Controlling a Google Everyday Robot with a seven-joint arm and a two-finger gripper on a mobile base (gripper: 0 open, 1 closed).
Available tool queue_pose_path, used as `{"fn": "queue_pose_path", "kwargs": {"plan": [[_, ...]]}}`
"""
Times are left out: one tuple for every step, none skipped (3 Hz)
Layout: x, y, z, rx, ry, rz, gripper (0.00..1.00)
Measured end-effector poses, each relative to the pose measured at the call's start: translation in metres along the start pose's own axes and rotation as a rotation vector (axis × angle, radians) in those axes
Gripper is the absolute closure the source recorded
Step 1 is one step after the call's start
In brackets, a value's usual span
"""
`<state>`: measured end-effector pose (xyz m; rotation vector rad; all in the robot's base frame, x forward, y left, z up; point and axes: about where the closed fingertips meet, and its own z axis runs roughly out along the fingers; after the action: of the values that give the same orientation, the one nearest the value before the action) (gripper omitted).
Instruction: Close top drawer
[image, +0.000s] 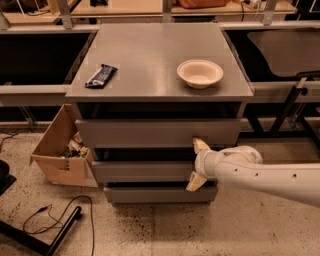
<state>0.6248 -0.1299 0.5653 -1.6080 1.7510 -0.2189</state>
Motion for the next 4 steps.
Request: {"fn": "queue_pose_path", "kwargs": {"plan": [[0.0, 0.0, 0.0, 0.0, 0.0, 0.0, 0.0], [0.0, 0.0, 0.0, 0.0, 0.0, 0.0, 0.19], [-0.001, 0.001, -0.034, 0.007, 0.027, -0.032, 0.42], [-0.016, 0.013, -0.093, -0.016, 0.076, -0.097, 0.65]]}}
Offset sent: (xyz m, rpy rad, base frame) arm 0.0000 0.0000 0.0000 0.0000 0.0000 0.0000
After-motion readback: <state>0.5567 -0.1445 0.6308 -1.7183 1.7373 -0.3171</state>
